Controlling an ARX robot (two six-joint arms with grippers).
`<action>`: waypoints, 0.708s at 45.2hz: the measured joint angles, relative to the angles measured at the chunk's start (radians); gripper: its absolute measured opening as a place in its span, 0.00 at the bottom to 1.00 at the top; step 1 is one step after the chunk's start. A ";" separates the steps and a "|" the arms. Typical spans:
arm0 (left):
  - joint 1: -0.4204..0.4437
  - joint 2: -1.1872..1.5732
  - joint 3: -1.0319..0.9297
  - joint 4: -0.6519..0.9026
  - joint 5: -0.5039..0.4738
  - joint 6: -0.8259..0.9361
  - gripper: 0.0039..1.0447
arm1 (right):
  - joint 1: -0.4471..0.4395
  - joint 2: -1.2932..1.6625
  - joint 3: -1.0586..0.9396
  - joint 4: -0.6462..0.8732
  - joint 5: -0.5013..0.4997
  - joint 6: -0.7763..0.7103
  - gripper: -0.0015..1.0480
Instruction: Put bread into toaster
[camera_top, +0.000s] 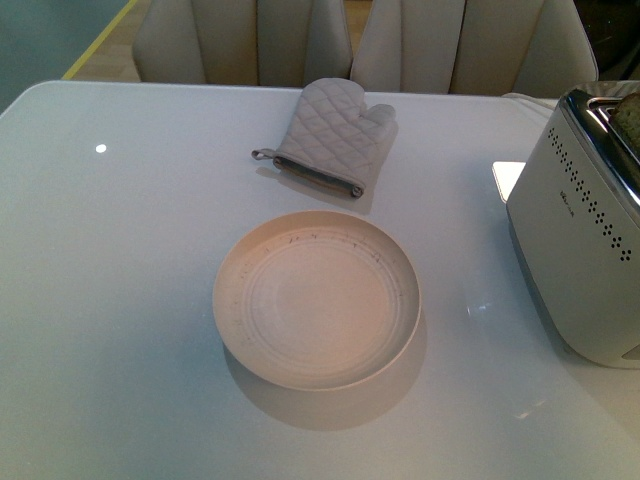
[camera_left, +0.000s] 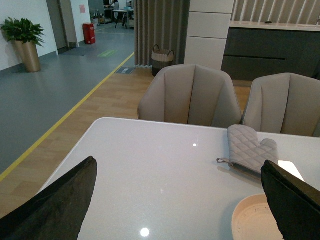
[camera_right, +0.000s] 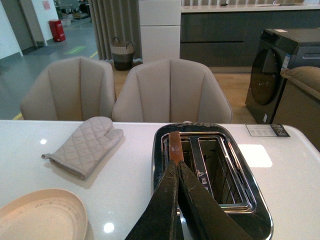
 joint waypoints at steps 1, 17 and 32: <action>0.000 0.000 0.000 0.000 0.000 0.000 0.94 | 0.000 -0.008 0.000 -0.008 0.000 0.000 0.02; 0.000 0.000 0.000 0.000 0.000 0.000 0.94 | 0.000 -0.124 0.000 -0.125 0.000 0.000 0.02; 0.000 0.000 0.000 0.000 0.000 0.000 0.94 | 0.000 -0.334 0.000 -0.342 0.000 0.000 0.02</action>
